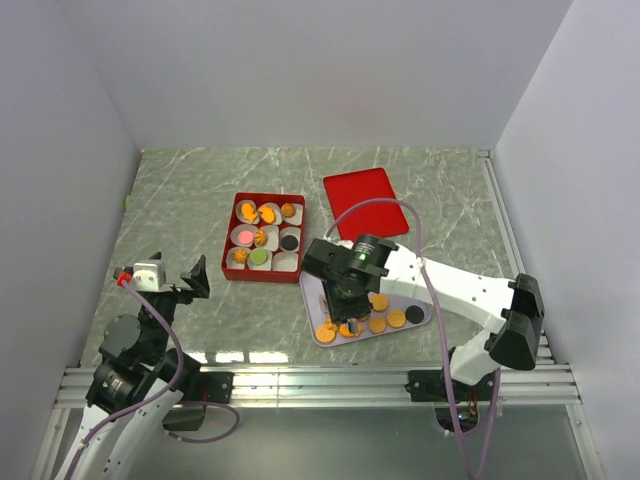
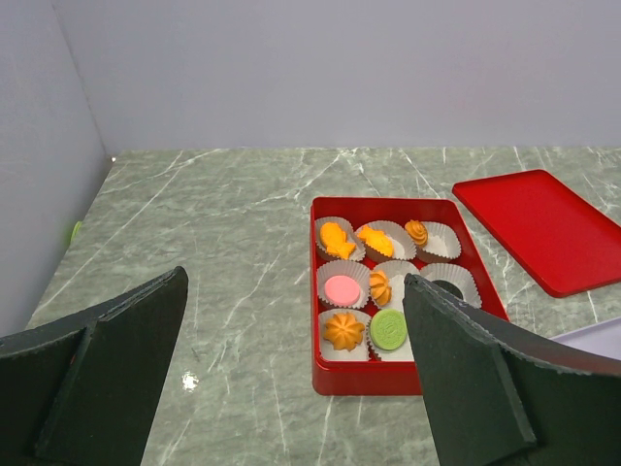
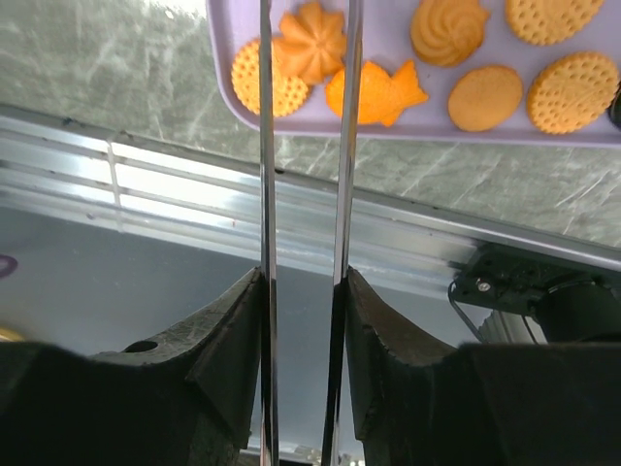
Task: Pack the cookies
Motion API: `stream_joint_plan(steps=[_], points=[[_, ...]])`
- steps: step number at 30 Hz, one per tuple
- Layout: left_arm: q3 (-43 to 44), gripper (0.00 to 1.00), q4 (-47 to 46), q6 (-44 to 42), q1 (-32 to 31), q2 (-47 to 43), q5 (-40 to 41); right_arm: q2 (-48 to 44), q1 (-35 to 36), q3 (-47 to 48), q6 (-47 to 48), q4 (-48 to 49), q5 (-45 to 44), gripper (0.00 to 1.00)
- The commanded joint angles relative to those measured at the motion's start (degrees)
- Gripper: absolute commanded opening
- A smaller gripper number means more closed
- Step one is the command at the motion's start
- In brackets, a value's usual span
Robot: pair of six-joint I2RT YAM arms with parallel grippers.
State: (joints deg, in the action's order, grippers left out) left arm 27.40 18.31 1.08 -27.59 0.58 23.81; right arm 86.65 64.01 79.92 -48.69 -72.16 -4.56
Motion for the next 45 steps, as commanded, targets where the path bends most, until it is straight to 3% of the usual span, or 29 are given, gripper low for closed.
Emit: stream_joint_plan(steps=[1, 8, 18, 40, 45], points=[[0.1, 0.99, -1.1, -0.5, -0.1, -2.4, -0.2, 1.1, -1.0, 6.0, 1.0, -2.3, -4.3, 0.41], [0.1, 0.99, -1.2, -0.5, -0.1, -2.4, -0.1, 5.5, -3.4, 19.1, 3.3, -8.3, -7.7, 0.4], [0.1, 0.99, -1.2, -0.5, -0.2, -2.3, 0.0, 16.1, -5.0, 38.1, 8.2, -10.4, -4.5, 0.4], [0.0, 0.99, -1.3, -0.5, -0.2, -2.3, -0.1, 24.7, -8.6, 38.9, 12.5, -4.8, 1.4, 0.39], [0.0, 0.99, -1.3, -0.5, -0.2, -2.2, -0.3, 25.8, -9.2, 39.3, 12.9, -4.5, 1.5, 0.43]])
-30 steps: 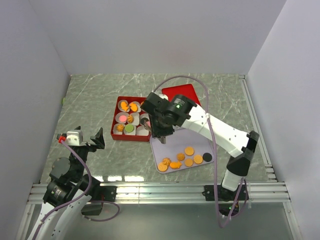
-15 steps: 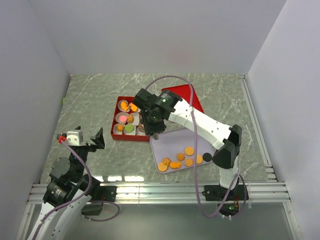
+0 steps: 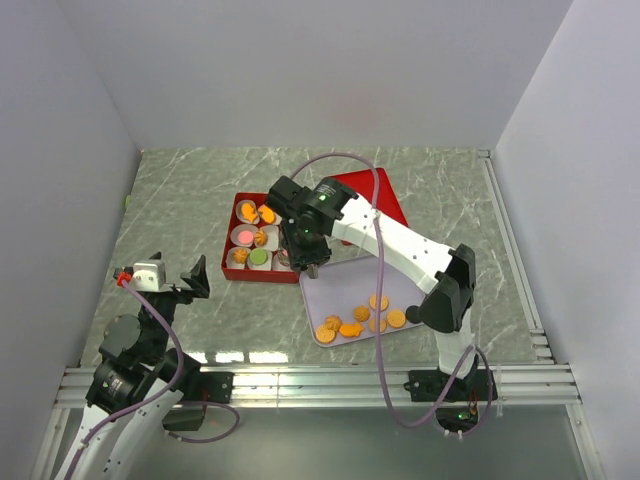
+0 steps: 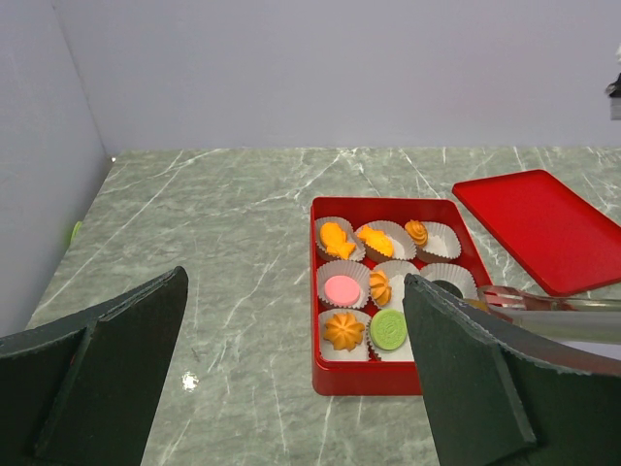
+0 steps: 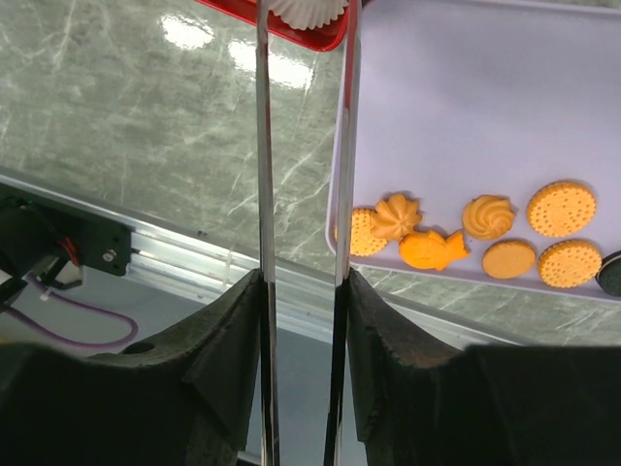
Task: Pack the cookies
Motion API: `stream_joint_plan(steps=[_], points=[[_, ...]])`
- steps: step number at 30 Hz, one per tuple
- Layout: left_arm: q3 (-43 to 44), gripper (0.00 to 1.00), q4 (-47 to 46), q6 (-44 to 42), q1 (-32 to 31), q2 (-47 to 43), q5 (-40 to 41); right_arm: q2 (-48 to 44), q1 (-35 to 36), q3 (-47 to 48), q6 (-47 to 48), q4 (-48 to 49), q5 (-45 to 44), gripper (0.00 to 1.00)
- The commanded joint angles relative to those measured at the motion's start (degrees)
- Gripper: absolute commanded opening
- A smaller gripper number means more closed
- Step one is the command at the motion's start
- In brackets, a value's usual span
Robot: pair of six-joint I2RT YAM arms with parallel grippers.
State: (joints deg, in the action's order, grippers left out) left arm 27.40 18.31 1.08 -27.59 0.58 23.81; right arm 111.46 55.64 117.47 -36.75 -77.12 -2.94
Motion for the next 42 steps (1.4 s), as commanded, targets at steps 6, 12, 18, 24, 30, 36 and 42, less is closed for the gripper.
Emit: stream_joint_plan(steps=[6, 12, 18, 24, 30, 36, 42], points=[[0.0, 0.99, -1.3, -0.5, -0.1, -2.2, -0.3, 1.8, -1.5, 2.8, 1.1, 0.3, -0.3, 0.47], [0.0, 0.99, -1.3, -0.5, -0.2, -2.2, -0.4, 1.5, -1.7, 3.2, 1.0, -0.2, -1.5, 0.48], [0.0, 0.99, -1.3, -0.5, -0.2, -2.2, -0.3, 0.3, -1.7, 2.4, 0.7, -0.5, -2.2, 0.5], [0.0, 0.99, -1.3, -0.5, -0.1, -2.3, -0.3, -0.6, -1.7, 2.4, 0.3, -1.3, -3.2, 0.51], [-0.1, 0.99, -1.2, -0.5, -0.1, -2.6, -0.2, -4.6, -4.5, 5.7, 0.0, -2.0, -2.8, 0.51], [-0.1, 0.99, -1.2, -0.5, -0.1, -2.4, -0.3, -7.7, -11.2, 11.2, 1.4, -5.1, -3.3, 0.51], [0.0, 1.0, -1.2, -0.5, -0.2, -2.4, -0.4, -15.3, -19.2, 2.2, 3.9, -2.6, -5.9, 0.51]])
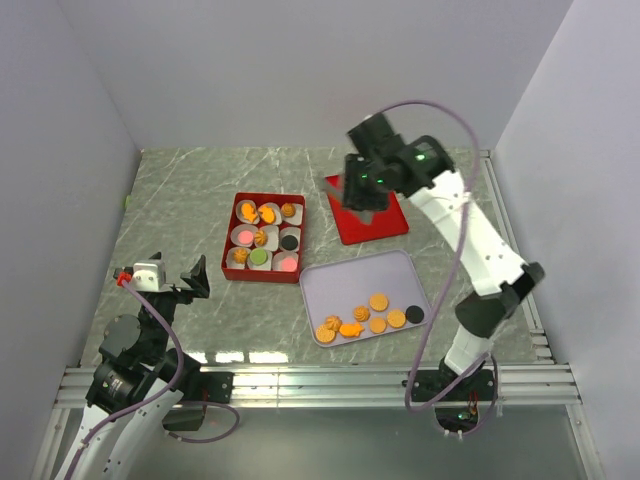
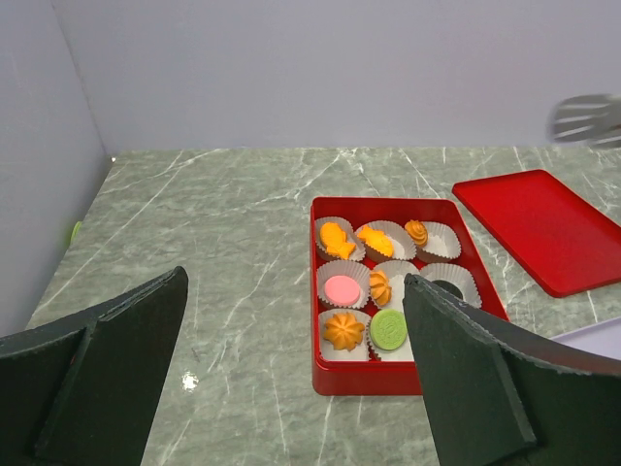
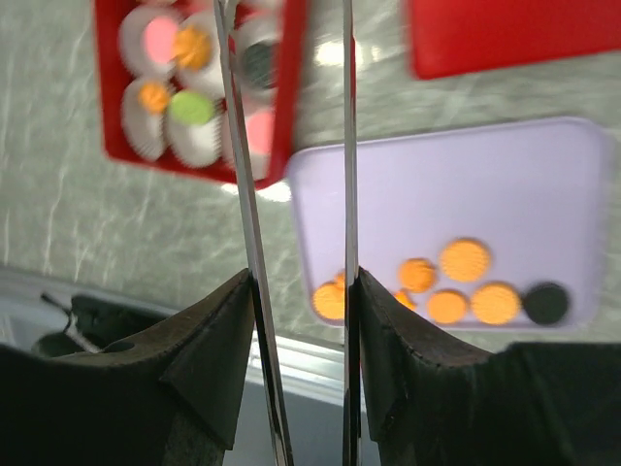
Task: Pack the cookies
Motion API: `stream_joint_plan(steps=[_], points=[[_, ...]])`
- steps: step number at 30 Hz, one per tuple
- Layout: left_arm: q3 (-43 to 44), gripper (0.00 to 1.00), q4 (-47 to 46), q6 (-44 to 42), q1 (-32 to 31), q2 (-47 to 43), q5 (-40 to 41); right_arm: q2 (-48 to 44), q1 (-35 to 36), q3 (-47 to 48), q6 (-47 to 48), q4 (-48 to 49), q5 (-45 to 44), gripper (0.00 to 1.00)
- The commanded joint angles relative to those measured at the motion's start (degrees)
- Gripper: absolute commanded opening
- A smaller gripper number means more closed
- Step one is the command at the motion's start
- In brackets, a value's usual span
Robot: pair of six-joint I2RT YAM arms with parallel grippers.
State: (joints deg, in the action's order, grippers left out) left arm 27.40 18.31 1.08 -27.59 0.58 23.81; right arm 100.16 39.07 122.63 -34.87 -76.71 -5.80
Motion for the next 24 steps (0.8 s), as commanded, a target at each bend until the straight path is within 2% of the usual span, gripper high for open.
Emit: stream_joint_plan(steps=[1, 3, 7, 13, 24], points=[[0.0, 0.99, -1.2, -0.5, -0.2, -2.3, -0.4, -4.6, -5.5, -4.1, 2.9, -2.4, -3.8, 0.51], [0.0, 1.0, -1.2, -0.5, -0.1, -2.3, -0.4, -6.3, -8.3, -7.6, 3.6, -1.8, -5.2, 0.51], [0.0, 1.0, -1.2, -0.5, -0.2, -2.2, -0.6, -10.0, -19.3, -18.8, 5.3, 4.2, -3.6, 0.5], [0.0, 1.0, -1.1, -0.5, -0.2, -2.2, -0.5, -13.8, -32.1, -32.3, 6.9, 10.9, -3.0, 0.49], [0.0, 1.0, -1.1, -0.5, -0.2, -2.4, -0.6, -11.2, -44.1, -45.1, 9.2, 21.1, 3.6, 0.47]])
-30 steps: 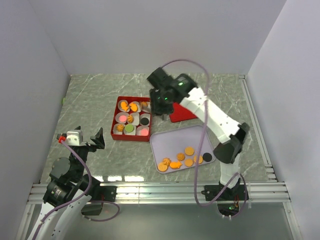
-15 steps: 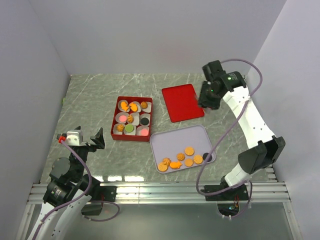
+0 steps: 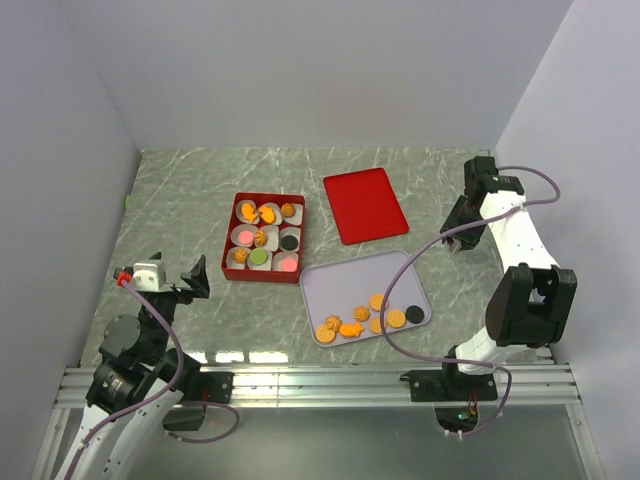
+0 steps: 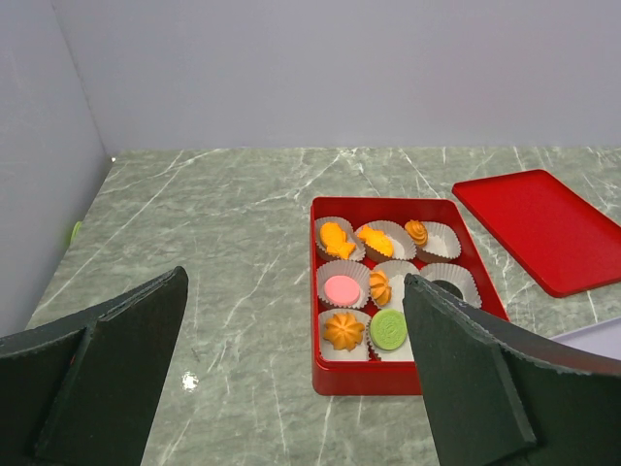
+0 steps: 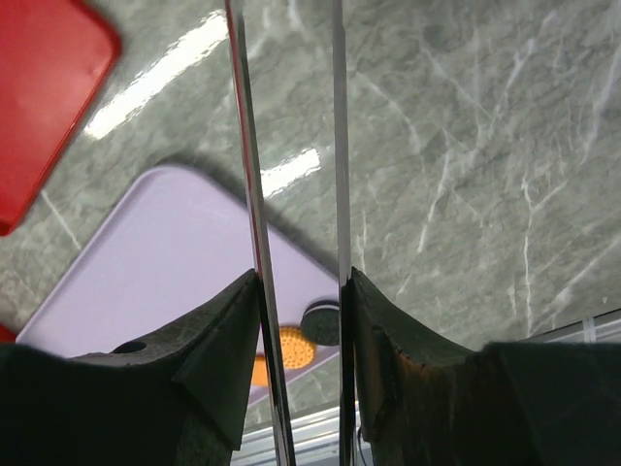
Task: Pack the cookies
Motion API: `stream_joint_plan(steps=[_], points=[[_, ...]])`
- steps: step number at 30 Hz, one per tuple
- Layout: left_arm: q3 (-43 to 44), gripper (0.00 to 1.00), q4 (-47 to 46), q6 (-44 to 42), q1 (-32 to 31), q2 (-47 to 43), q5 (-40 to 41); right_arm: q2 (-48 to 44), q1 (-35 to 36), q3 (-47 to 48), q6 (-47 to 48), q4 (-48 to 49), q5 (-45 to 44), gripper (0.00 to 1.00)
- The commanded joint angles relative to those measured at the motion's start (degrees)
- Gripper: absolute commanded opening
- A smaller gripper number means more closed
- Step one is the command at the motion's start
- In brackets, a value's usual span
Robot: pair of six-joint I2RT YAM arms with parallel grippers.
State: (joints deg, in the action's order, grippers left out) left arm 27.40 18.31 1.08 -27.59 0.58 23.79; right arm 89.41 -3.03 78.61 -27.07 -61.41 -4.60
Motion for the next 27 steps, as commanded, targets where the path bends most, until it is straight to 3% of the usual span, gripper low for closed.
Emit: stream_joint_plan(steps=[1, 12, 27], points=[[0.0, 0.99, -1.1, -0.5, -0.1, -2.3, -0.6, -0.2, -2.3, -2.3, 1.5, 6.3, 2.6, 0.46], [0.0, 0.99, -1.1, -0.5, -0.1, -2.4, -0.4, 9.5, -5.3, -6.0, 2.7, 12.0, 3.5, 0.45], [0.0, 1.0, -1.3, -0.3, -0.2, -2.4, 1.0, 22.3, -6.4, -4.3, 2.1, 11.1, 3.2, 0.58]])
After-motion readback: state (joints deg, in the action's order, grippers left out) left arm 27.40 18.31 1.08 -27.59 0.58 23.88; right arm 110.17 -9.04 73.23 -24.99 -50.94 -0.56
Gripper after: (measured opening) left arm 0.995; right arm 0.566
